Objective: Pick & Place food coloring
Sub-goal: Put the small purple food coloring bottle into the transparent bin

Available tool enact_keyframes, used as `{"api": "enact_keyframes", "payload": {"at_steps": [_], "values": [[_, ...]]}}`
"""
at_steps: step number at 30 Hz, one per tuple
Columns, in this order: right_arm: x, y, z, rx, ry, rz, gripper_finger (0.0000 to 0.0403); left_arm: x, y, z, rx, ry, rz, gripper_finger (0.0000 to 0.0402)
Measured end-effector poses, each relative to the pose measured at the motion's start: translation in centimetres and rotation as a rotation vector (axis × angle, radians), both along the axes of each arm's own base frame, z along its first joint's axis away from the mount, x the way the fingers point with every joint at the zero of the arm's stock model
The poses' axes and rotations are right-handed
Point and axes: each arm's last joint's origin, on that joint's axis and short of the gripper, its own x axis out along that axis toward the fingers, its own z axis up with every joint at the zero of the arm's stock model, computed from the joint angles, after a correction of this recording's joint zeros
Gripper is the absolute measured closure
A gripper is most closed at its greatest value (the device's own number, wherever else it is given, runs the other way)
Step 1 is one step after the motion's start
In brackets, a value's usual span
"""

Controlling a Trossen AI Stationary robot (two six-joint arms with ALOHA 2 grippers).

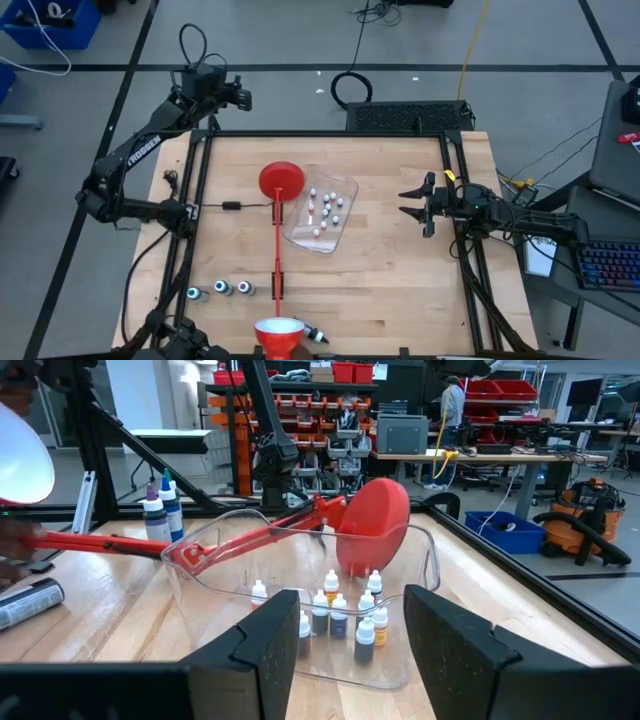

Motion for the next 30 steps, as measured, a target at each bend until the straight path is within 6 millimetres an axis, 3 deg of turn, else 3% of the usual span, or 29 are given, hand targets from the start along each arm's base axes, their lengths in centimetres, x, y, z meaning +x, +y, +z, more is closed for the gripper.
{"api": "enact_keyframes", "payload": {"at_steps": [30], "values": [[0.0, 0.0, 0.0, 0.0, 0.0, 0.0, 0.0234, -0.02, -0.1, -0.18, -0.004, 0.04, -0.016, 0.0336]]}}
